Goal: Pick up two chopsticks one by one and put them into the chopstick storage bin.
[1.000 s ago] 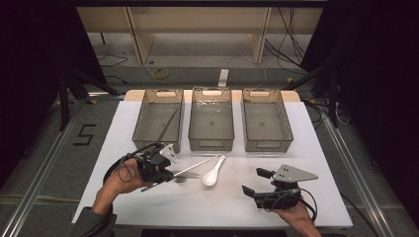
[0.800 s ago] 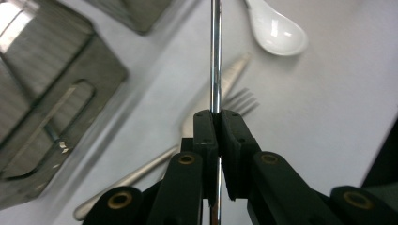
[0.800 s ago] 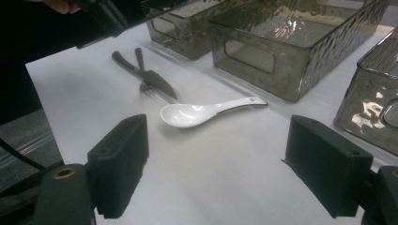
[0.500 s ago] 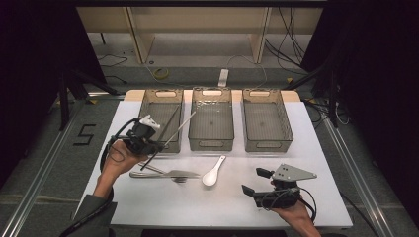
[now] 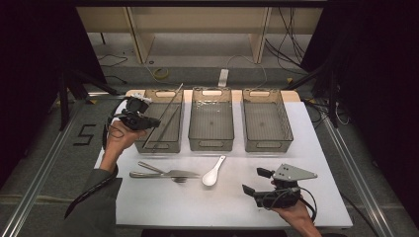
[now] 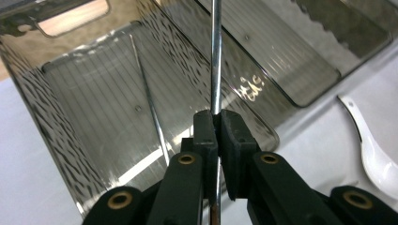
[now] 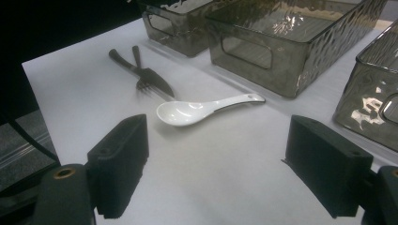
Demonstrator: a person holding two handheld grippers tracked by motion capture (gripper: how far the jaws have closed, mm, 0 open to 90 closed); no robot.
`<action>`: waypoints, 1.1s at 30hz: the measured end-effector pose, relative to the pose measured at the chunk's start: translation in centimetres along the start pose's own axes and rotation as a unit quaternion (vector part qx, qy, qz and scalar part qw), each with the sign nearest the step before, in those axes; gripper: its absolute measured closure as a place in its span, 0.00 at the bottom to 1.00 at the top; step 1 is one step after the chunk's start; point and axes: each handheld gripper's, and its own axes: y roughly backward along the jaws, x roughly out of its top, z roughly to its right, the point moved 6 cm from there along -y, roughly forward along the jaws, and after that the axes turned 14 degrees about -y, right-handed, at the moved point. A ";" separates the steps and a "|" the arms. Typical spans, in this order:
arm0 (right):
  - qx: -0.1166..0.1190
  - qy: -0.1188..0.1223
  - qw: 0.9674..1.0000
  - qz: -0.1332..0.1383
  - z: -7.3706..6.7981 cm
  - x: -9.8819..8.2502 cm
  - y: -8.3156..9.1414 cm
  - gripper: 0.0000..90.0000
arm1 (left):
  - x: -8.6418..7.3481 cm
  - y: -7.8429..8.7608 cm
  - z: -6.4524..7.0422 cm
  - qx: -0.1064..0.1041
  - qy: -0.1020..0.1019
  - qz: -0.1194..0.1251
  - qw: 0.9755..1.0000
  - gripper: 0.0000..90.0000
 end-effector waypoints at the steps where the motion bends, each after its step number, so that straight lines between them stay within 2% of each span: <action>1: 0.000 0.001 1.000 0.000 0.0 0.0 0.0 0.25 | 0.1 0.0 -0.3 0.003 0.003 0.001 1.000 0.94; 9: 0.000 0.001 1.000 -0.002 0.1 0.0 -0.1 0.25 | 0.6 -0.2 -2.1 0.022 0.018 0.018 0.999 0.94; 17: 0.001 0.001 1.000 -0.003 0.0 -0.1 -0.2 0.25 | 1.0 -1.8 -3.2 0.030 0.029 0.019 0.999 0.94; 22: 0.001 0.000 1.000 -0.002 0.1 -0.1 -0.1 0.25 | 1.3 -2.2 -3.7 0.035 0.037 0.027 0.998 0.94; 33: 0.002 0.001 1.000 -0.003 0.0 -0.1 -0.1 0.25 | 0.4 -3.6 -4.6 0.048 0.047 0.021 0.998 0.94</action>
